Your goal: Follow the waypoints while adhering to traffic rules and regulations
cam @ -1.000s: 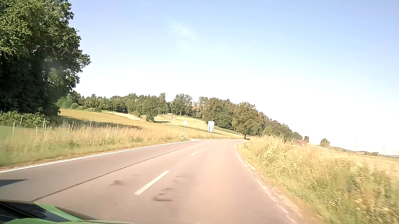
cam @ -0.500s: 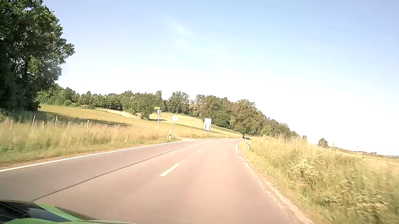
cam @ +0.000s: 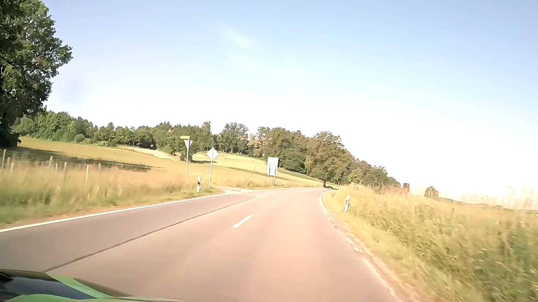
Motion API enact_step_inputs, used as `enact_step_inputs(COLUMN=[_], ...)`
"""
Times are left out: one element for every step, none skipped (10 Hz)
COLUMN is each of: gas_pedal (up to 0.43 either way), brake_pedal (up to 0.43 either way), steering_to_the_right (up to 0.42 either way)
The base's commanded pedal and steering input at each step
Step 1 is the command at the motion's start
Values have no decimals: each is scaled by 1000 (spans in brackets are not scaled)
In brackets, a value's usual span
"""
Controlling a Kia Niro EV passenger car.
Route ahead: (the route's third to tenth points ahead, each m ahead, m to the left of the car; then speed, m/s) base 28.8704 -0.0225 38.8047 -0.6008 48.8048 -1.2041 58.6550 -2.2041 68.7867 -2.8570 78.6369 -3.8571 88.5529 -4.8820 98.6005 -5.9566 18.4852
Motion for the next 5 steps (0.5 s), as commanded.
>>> enact_step_inputs(gas_pedal=[331,331,311,268,268], brake_pedal=[0,0,0,0,0], steering_to_the_right=[10,13,14,13,12])
